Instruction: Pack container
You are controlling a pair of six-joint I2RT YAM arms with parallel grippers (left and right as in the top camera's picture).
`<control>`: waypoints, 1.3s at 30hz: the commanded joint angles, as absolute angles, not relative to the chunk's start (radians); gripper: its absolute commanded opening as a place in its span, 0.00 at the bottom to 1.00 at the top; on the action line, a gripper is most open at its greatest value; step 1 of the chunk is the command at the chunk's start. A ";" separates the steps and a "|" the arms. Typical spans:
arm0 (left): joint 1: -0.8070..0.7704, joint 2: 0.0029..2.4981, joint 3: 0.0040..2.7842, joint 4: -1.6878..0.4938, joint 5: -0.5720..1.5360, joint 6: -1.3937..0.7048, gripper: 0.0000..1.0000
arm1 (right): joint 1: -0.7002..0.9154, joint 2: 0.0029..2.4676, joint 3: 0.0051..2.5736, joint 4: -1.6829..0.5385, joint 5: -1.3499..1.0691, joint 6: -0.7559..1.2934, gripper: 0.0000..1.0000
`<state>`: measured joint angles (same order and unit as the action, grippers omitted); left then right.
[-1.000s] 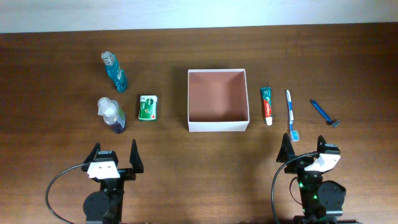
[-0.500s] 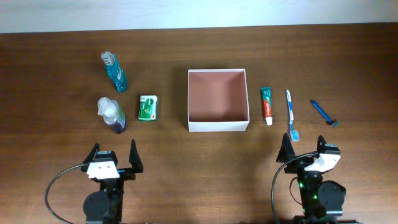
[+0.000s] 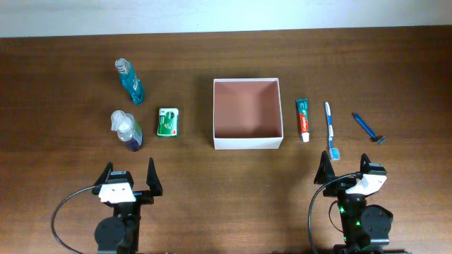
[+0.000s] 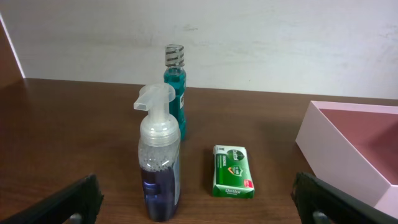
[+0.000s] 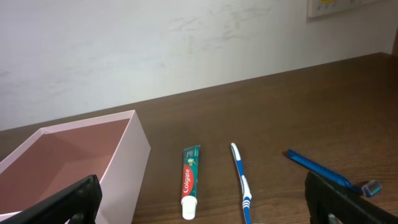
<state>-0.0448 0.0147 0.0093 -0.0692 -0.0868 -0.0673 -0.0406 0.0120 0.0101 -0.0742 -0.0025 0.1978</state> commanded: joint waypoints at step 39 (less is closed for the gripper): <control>-0.041 0.090 0.351 0.049 -0.095 0.127 0.99 | -0.048 0.004 0.006 -0.079 -0.012 0.187 0.99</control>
